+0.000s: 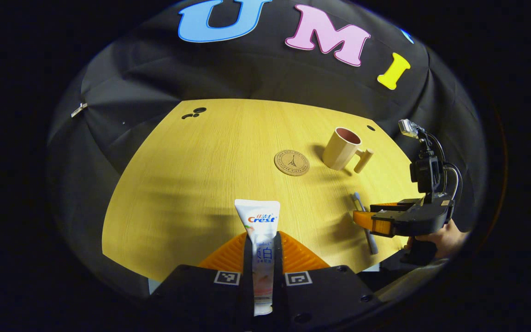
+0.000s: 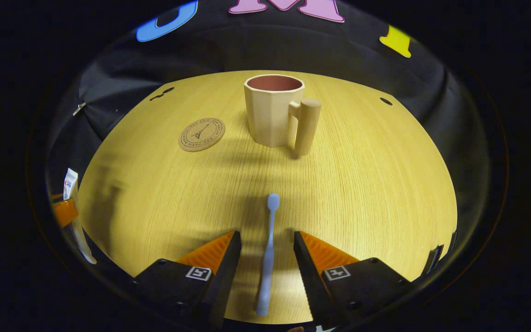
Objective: Put the toothbrush and toothpaste on the desktop into the cup, then pick up the cup and place it on the coaster on the desktop.
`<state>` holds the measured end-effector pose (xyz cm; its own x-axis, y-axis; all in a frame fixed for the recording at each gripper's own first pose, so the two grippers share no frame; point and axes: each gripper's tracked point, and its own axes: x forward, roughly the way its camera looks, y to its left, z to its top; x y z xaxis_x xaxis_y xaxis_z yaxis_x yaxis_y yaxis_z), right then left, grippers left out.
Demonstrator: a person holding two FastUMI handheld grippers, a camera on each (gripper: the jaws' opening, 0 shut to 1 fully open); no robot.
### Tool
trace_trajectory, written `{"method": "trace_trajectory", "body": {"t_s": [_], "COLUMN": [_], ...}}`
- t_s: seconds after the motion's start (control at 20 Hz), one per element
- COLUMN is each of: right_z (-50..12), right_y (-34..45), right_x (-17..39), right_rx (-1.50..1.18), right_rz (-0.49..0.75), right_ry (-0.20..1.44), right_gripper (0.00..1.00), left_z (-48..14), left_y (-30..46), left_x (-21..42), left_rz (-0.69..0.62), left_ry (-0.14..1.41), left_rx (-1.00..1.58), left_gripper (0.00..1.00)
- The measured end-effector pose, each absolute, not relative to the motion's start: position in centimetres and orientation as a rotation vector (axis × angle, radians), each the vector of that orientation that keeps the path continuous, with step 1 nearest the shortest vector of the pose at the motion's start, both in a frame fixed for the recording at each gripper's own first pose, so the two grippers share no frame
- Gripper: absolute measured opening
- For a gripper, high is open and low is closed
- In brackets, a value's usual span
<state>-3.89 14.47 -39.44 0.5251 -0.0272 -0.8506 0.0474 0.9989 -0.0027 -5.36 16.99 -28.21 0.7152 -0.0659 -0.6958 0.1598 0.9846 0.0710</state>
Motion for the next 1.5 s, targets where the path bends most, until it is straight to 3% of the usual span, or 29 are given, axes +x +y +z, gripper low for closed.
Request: {"method": "trace_trajectory", "body": {"t_s": [0.1, 0.2, 0.35, 0.45, 0.65, 0.75, 0.8, 0.95, 1.2, 1.5], "right_z": [-39.6, -39.6, -39.7, -39.7, -39.5, -39.6, -39.3, -37.0, -31.4, -27.3], "right_y": [14.4, 14.1, 14.2, 14.3, 14.6, 14.8, 14.9, 15.1, 15.2, 13.2], "right_x": [-3.9, -3.8, -4.5, -4.7, -4.5, -4.6, -4.8, -4.4, -4.5, -4.7], "right_rx": [0.042, 0.049, 0.05, 0.017, 0.045, 0.091, 0.117, 0.206, 0.302, 0.365], "right_rz": [-0.052, -0.063, -0.07, -0.046, -0.013, 0.014, 0.026, 0.061, 0.142, 0.124], "right_ry": [1.037, 1.05, 1.103, 1.117, 1.099, 1.092, 1.086, 1.0, 0.846, 0.774], "right_gripper": [0.54, 0.49, 0.22, 0.12, 0.08, 0.06, 0.06, 0.06, 0.06, 0.05], "left_z": [-28.4, -28.6, -28.8, -28.7, -28.6, -28.6, -28.6, -27.8, -23.8, -18.2], "left_y": [17.2, 17.4, 17.5, 17.5, 17.0, 16.4, 16.1, 15.0, 11.1, 4.6], "left_x": [-5.1, -5.1, -4.9, -4.8, -4.3, -4.2, -4.1, -3.7, -1.1, 4.4], "left_rz": [-0.12, -0.115, -0.103, -0.092, -0.093, -0.102, -0.105, -0.118, -0.186, -0.3], "left_ry": [0.769, 0.775, 0.784, 0.79, 0.781, 0.775, 0.772, 0.739, 0.612, 0.442], "left_rx": [0.128, 0.12, 0.11, 0.111, 0.115, 0.111, 0.108, 0.093, 0.012, -0.07], "left_gripper": [0.21, 0.21, 0.21, 0.21, 0.21, 0.26, 0.21, 0.21, 0.21, 0.2]}}
